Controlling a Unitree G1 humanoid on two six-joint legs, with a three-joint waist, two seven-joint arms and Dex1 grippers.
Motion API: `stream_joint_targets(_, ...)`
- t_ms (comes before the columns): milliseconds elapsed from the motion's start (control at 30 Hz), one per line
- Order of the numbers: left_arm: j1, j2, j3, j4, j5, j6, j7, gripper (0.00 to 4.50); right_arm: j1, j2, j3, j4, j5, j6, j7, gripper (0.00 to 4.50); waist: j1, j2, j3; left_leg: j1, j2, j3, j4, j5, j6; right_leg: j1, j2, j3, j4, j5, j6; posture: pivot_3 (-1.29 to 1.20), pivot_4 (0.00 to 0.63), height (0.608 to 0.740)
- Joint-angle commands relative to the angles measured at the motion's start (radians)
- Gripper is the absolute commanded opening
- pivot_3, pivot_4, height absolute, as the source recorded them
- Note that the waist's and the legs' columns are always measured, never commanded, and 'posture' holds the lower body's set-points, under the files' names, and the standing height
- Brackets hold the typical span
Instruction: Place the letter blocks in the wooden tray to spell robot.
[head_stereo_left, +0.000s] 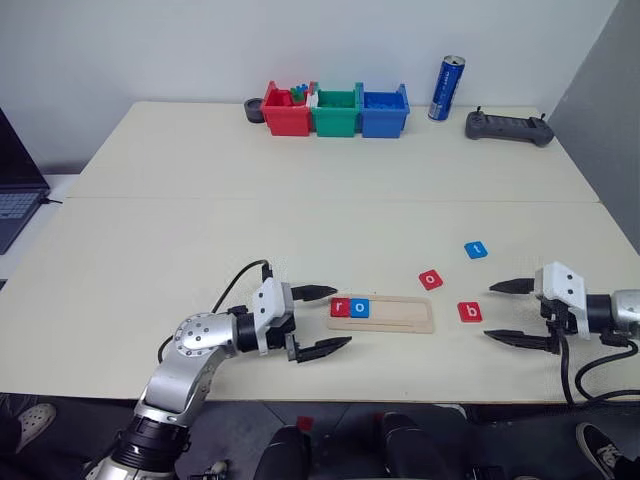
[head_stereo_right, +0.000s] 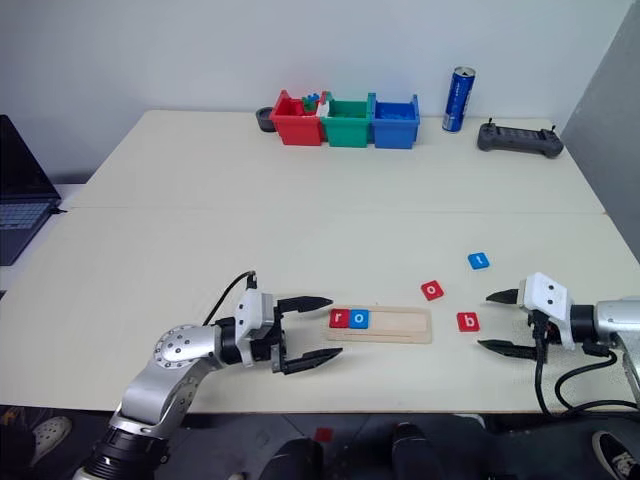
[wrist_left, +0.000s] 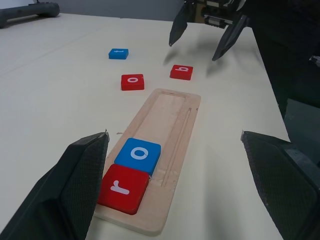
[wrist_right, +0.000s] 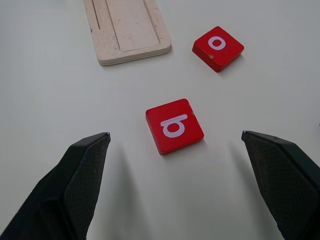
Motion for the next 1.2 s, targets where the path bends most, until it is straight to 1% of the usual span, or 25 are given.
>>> stream_joint_targets(33,-0.006,0.003,0.004,-0.031,-0.012,-0.004,0.003,4.50,-0.064,0.023,0.041,0.082,-0.027,-0.089,0.033,4.49,0.003,0.000,0.000,0.000,0.000,0.000,0.000,0.000,0.000,0.000,0.000,0.000,0.000,0.000,0.000,0.00,0.150,0.740)
stream_joint_targets(233,0.000,0.011,0.005,-0.043,-0.017,0.002,0.001,4.50,-0.118,0.052,0.090,0.173,-0.046,-0.123,0.046,4.49,0.008,0.000,0.000,0.000,-0.001,-0.001,0.000,0.000,0.000,0.000,-0.001,0.000,0.000,0.000,0.000,0.00,0.150,0.740)
stream_joint_targets(533,0.009,0.022,0.009,-0.053,-0.035,0.005,-0.016,4.50,-0.103,0.055,0.102,0.182,-0.045,-0.120,0.058,4.49,0.010,0.000,0.000,0.000,-0.001,-0.001,0.000,0.000,0.000,0.000,-0.001,0.000,0.000,0.000,0.000,0.00,0.150,0.740)
stream_joint_targets(633,0.011,0.024,0.009,-0.056,-0.041,0.006,-0.020,4.50,-0.101,0.060,0.103,0.184,-0.047,-0.120,0.058,3.93,0.010,0.000,0.000,0.000,-0.001,-0.001,0.000,0.000,0.000,0.000,-0.001,0.000,0.000,0.000,0.000,0.00,0.150,0.740)
stream_joint_targets(700,0.010,0.027,0.009,-0.055,-0.043,0.006,-0.021,4.50,-0.102,0.064,0.104,0.181,-0.046,-0.115,0.056,3.22,0.010,0.000,0.000,0.000,-0.001,-0.001,0.000,0.000,0.000,0.000,-0.001,0.000,0.000,0.000,0.000,0.00,0.150,0.740)
stream_joint_targets(800,0.009,0.031,0.010,-0.053,-0.043,0.004,-0.024,4.50,-0.100,0.067,0.105,0.173,-0.051,-0.123,0.048,2.06,0.009,0.000,0.000,0.000,-0.001,-0.001,0.000,0.000,0.000,0.000,-0.001,0.000,0.000,0.000,0.000,0.00,0.150,0.740)
stream_joint_targets(867,0.009,0.033,0.010,-0.054,-0.043,0.003,-0.026,4.50,-0.094,0.066,0.103,0.148,-0.042,-0.107,0.048,1.44,0.009,0.000,0.000,0.000,-0.001,-0.001,0.000,0.000,0.000,0.001,-0.001,0.000,0.000,0.000,0.000,0.00,0.150,0.740)
stream_joint_targets(1033,0.015,0.039,0.014,-0.061,-0.051,0.004,-0.034,4.50,-0.096,0.058,0.092,0.089,-0.026,-0.072,0.044,1.46,0.009,0.000,0.000,0.000,-0.001,-0.001,0.000,0.000,0.000,0.001,-0.001,0.000,0.000,0.000,0.000,0.00,0.150,0.740)
stream_joint_targets(1200,0.026,0.049,0.031,-0.076,-0.084,0.010,-0.041,4.50,-0.103,0.051,0.079,-0.026,0.007,0.002,0.034,1.46,0.009,0.000,0.000,0.000,-0.001,-0.001,0.000,0.000,0.000,0.001,-0.001,-0.001,0.000,0.000,0.000,0.00,0.150,0.740)
